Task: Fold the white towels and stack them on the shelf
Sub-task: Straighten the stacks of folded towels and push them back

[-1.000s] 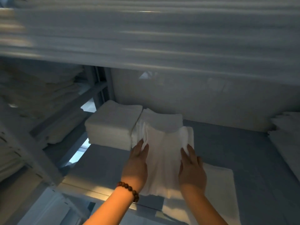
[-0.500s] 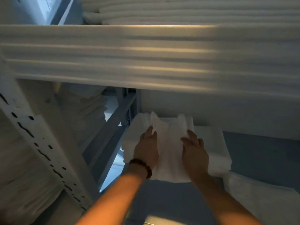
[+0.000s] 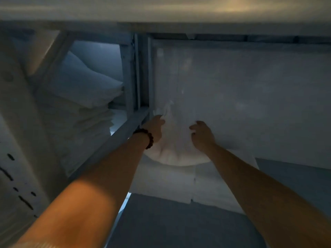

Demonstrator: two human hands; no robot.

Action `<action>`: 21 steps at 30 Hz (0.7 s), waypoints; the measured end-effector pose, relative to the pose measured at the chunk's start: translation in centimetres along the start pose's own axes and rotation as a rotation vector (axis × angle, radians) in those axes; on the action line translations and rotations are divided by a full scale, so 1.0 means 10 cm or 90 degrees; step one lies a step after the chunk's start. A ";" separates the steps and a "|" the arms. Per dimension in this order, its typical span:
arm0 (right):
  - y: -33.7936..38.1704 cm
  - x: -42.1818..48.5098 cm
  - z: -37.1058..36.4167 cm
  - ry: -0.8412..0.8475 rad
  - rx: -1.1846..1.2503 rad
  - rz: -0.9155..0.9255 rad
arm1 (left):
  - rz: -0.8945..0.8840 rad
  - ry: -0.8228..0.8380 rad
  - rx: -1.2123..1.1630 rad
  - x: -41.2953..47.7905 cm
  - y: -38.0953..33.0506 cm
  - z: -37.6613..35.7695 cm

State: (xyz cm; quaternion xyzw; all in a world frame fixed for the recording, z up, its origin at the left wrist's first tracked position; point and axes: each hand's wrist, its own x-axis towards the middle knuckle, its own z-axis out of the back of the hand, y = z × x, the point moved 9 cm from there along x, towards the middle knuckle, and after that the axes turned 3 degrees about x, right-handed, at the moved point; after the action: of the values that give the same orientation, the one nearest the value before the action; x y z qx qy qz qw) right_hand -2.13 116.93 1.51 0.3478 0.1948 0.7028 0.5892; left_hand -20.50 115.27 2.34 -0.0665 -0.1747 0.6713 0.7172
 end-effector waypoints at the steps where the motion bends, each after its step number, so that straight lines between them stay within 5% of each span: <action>1: -0.07 0.02 -0.06 0.000 -0.002 -0.008 | 0.003 0.000 0.000 0.03 0.06 -0.07; 8: -0.48 0.00 -0.63 0.086 -0.041 -0.035 | 0.056 0.049 0.051 0.07 0.57 -0.52; 11: -0.58 -0.02 -0.77 0.140 -0.232 -0.013 | 0.112 0.100 0.207 0.03 0.76 -0.65; 14: -0.43 -0.03 -0.82 0.149 -0.376 0.069 | 0.093 0.035 0.365 0.04 0.69 -0.60; 21: -0.52 -0.11 -1.23 0.331 -0.395 0.050 | 0.027 0.110 0.260 0.00 0.70 -1.12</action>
State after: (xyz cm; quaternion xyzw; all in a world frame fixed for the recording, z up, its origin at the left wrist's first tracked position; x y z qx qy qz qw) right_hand -7.29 118.69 -10.71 -0.0285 0.1027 0.8149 0.5697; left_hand -23.28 117.45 -10.42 0.0191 0.0285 0.6997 0.7136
